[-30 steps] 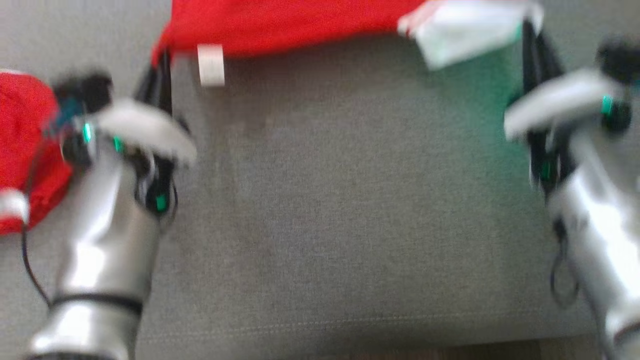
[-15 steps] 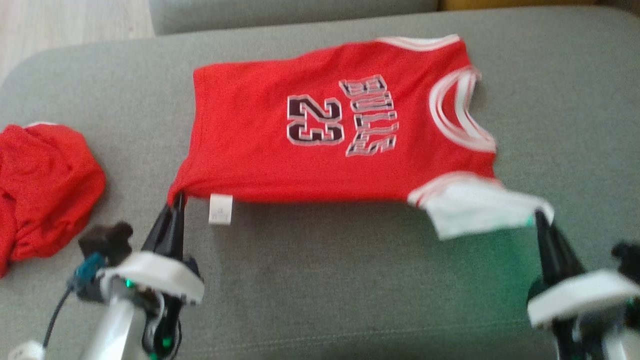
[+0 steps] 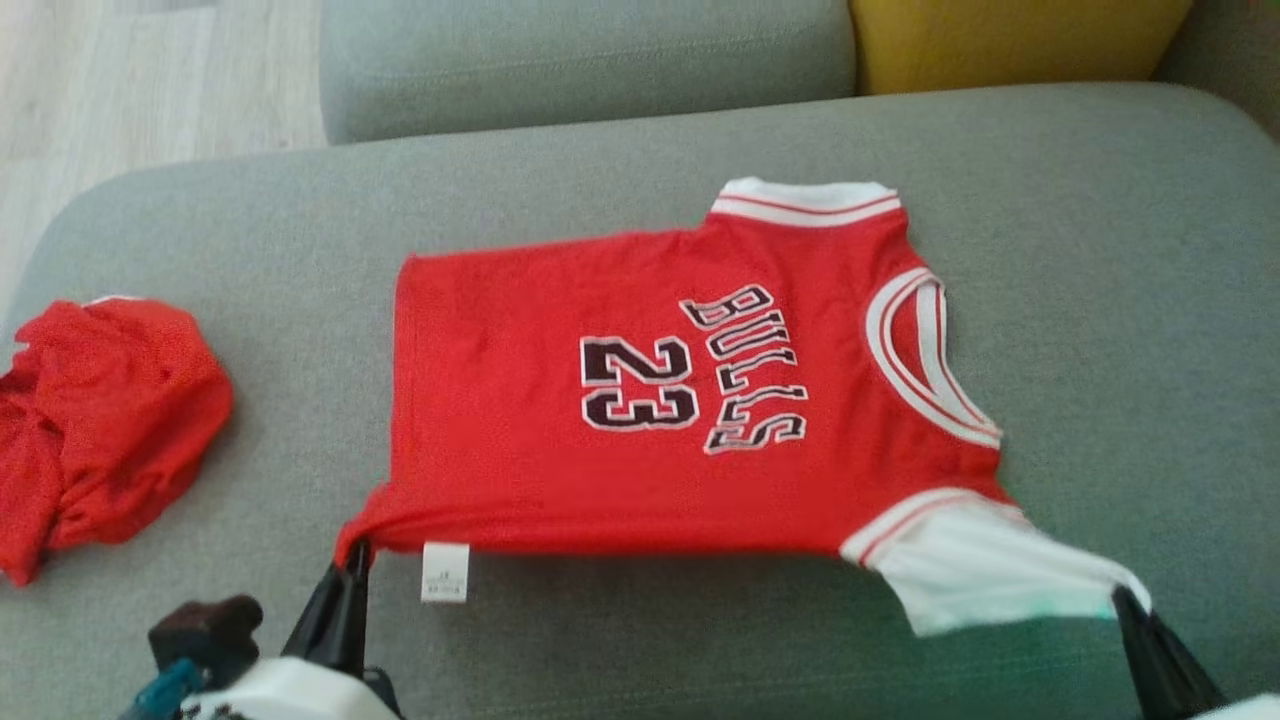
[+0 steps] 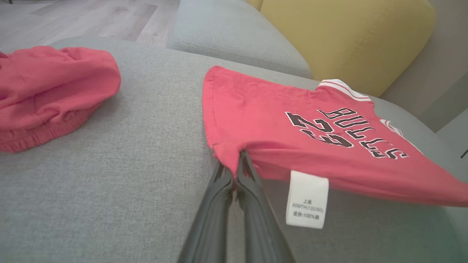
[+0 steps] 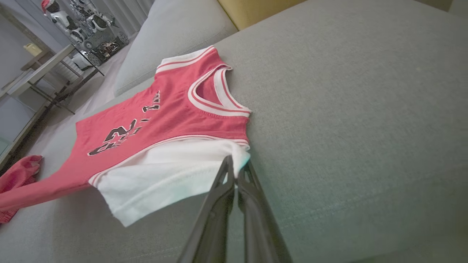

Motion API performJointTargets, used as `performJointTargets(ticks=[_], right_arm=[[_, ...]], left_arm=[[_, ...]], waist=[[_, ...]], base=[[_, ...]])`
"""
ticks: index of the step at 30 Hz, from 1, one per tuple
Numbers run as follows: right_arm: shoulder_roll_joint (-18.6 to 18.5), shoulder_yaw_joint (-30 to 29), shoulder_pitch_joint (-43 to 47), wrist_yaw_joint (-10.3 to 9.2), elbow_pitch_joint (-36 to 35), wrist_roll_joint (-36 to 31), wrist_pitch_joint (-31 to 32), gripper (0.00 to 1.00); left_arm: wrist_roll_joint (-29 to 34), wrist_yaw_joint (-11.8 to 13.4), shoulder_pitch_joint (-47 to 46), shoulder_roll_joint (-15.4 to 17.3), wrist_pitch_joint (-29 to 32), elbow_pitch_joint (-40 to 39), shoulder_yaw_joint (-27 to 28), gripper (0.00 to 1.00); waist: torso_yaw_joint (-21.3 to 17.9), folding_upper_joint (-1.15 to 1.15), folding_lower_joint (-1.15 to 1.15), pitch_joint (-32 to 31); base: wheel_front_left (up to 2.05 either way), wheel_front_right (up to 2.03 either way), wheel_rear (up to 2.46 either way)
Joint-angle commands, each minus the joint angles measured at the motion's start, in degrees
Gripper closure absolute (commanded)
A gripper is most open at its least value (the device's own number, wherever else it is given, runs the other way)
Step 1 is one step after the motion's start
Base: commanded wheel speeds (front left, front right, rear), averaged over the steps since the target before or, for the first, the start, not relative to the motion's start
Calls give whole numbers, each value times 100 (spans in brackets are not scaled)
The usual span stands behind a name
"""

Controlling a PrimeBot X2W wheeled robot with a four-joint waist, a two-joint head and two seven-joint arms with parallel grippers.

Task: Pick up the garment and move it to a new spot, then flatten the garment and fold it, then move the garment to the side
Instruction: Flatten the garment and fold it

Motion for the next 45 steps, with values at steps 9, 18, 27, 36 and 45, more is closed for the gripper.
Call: performJointTargets(ticks=[9,18,27,36,45], right_arm=[[-76,-87,-27,-4,-134,63,43,100],[-76,162,-820,-4,288,-396,398,100],[-334,377,-2288,-4,1252,-579,556,100],[-690,741,-3497,-4,2498,-413,379,100],[-824,1115,-4173,-4,3233,-187,-213,4]], left_arm=[[6,283,189,188,369,-876,270,100],[-164,131,-138,348,1068,-736,78,100],[-503,-204,-995,464,1602,-205,22,100],[-921,-483,-1837,459,1946,625,81,100],[-1025,-614,-2244,355,1868,1119,42,3]], waist=[[3,0,0,-59],[22,0,0,123],[115,0,0,483],[211,0,0,798],[232,0,0,1012]], base=[[0,0,0],[0,0,0],[0,0,0],[0,0,0],[0,0,0]])
